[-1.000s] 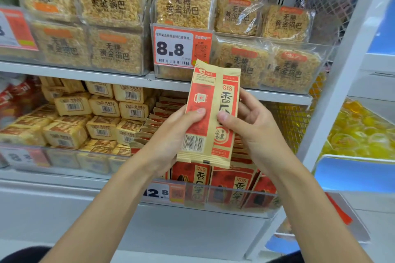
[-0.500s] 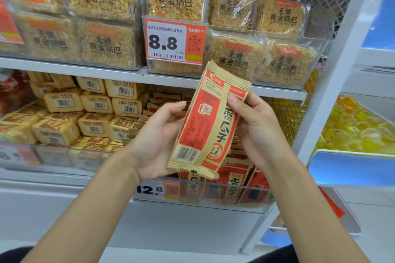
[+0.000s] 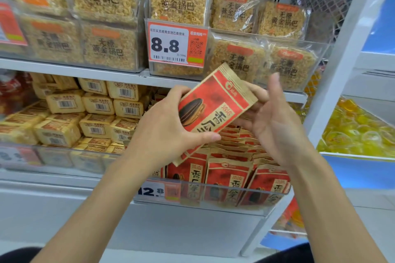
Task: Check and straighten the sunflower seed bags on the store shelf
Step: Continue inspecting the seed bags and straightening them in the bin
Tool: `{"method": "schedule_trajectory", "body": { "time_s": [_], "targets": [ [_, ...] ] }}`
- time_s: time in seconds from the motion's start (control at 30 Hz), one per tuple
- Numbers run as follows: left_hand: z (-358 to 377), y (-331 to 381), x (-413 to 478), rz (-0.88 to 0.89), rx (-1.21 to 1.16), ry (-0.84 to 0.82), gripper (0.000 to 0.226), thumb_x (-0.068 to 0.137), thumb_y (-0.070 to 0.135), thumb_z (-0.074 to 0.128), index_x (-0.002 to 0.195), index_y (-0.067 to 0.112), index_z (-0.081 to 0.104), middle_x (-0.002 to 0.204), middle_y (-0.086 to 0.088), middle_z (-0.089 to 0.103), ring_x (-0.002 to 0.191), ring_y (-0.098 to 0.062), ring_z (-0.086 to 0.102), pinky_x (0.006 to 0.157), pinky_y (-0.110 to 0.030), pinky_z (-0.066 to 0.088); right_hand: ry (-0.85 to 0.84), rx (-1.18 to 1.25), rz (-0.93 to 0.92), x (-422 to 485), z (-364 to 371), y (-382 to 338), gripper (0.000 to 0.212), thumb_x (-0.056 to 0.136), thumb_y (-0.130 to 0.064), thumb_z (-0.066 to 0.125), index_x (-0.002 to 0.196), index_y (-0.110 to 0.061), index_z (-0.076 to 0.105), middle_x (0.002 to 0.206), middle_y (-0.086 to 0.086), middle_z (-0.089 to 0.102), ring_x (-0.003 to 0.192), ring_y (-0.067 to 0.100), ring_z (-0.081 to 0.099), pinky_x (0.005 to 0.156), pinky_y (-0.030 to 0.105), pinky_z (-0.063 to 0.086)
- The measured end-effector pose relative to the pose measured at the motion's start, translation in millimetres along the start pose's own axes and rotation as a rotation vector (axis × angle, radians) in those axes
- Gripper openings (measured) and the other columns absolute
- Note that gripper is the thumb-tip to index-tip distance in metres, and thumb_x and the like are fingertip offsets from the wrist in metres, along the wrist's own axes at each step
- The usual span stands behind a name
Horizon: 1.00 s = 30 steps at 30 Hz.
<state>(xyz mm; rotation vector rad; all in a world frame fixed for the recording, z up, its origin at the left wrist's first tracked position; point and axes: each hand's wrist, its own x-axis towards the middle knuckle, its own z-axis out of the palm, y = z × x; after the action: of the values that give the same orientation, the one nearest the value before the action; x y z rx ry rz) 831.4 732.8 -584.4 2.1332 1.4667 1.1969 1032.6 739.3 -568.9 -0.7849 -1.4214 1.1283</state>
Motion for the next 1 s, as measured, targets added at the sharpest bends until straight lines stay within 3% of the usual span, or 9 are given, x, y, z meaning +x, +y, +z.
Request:
{"method": "schedule_trajectory", "body": {
  "time_s": [0.1, 0.23, 0.4, 0.5, 0.63, 0.67, 0.73, 0.83, 1.0],
  "targets": [
    [3, -5, 1, 0.045, -0.128, -0.047, 0.065, 0.071, 0.059, 0.075, 0.126, 0.042, 0.043, 0.108, 0.024, 0.06, 0.097, 0.005, 0.061, 0.08, -0.027, 0.056, 0.117, -0.155, -0.093, 0, -1, 6, 0.018, 0.083, -0.029, 0.065, 0.095, -0.02, 0.074, 0.089, 0.002, 0.076, 0.085, 0.017, 0.071, 0.08, 0.034, 0.056],
    [4, -13, 8, 0.007, -0.312, 0.012, 0.025, 0.094, 0.037, 0.059, 0.119, 0.038, 0.057, 0.108, 0.02, 0.065, 0.096, 0.006, 0.063, 0.082, -0.026, 0.056, 0.224, -0.082, -0.134, 2, -3, 10, 0.012, 0.082, -0.02, 0.069, 0.093, -0.018, 0.075, 0.088, 0.003, 0.076, 0.083, 0.018, 0.07, 0.08, 0.033, 0.056],
    [7, -14, 11, 0.07, -0.351, 0.1, 0.03, 0.092, 0.025, 0.067, 0.119, 0.036, 0.059, 0.112, 0.012, 0.063, 0.101, -0.009, 0.063, 0.075, -0.03, 0.059, 0.038, -0.249, -0.032, -3, -13, -5, 0.019, 0.07, -0.02, 0.075, 0.088, -0.017, 0.077, 0.092, 0.007, 0.077, 0.091, 0.025, 0.073, 0.081, 0.033, 0.06],
    [10, -15, 16, 0.097, -0.257, 0.047, 0.037, 0.091, 0.033, 0.067, 0.126, 0.035, 0.057, 0.119, 0.016, 0.058, 0.113, -0.01, 0.057, 0.093, -0.036, 0.053, 0.093, -0.31, -0.112, -4, -20, -16, 0.012, 0.077, -0.013, 0.073, 0.085, -0.02, 0.079, 0.087, 0.002, 0.077, 0.085, 0.02, 0.074, 0.077, 0.03, 0.06],
    [8, -27, 26, -0.024, -0.018, -0.089, 0.043, 0.097, 0.038, 0.053, 0.139, 0.031, 0.047, 0.13, 0.016, 0.055, 0.127, -0.006, 0.046, 0.11, -0.035, 0.039, 0.19, -0.722, -0.388, -10, -34, -10, 0.037, 0.086, -0.011, 0.071, 0.096, -0.046, 0.073, 0.094, -0.014, 0.074, 0.083, 0.0, 0.064, 0.076, 0.021, 0.052],
    [8, -31, 29, -0.052, 0.025, -0.127, 0.046, 0.099, 0.037, 0.051, 0.144, 0.029, 0.042, 0.134, 0.014, 0.053, 0.13, -0.007, 0.044, 0.111, -0.033, 0.036, 0.189, -0.805, -0.429, -12, -40, -3, 0.039, 0.085, -0.007, 0.071, 0.104, -0.042, 0.071, 0.098, -0.025, 0.071, 0.09, -0.009, 0.063, 0.081, 0.015, 0.051],
    [9, -38, 39, -0.067, 0.114, -0.219, 0.05, 0.102, 0.034, 0.047, 0.15, 0.027, 0.035, 0.146, 0.01, 0.046, 0.137, -0.01, 0.038, 0.111, -0.03, 0.032, 0.214, -0.948, -0.486, -13, -55, 14, 0.043, 0.084, 0.003, 0.07, 0.116, -0.026, 0.066, 0.112, -0.024, 0.064, 0.107, -0.014, 0.058, 0.094, 0.01, 0.047],
    [16, -42, 63, -0.058, 0.194, -0.338, 0.05, 0.105, 0.029, 0.043, 0.153, 0.022, 0.031, 0.157, 0.003, 0.035, 0.145, -0.014, 0.029, 0.118, -0.032, 0.025, 0.238, -1.056, -0.52, -8, -73, 33, 0.054, 0.081, 0.016, 0.066, 0.124, -0.015, 0.058, 0.124, -0.013, 0.057, 0.121, -0.007, 0.051, 0.104, 0.014, 0.04],
    [46, -49, 104, -0.009, 0.288, -0.473, 0.048, 0.106, 0.031, 0.037, 0.153, 0.021, 0.034, 0.158, -0.003, 0.036, 0.145, -0.021, 0.032, 0.12, -0.035, 0.026, 0.193, -1.224, -0.605, 12, -77, 49, 0.061, 0.076, 0.024, 0.065, 0.126, -0.01, 0.057, 0.127, 0.003, 0.058, 0.119, 0.011, 0.057, 0.109, 0.02, 0.038]
  ]
}}
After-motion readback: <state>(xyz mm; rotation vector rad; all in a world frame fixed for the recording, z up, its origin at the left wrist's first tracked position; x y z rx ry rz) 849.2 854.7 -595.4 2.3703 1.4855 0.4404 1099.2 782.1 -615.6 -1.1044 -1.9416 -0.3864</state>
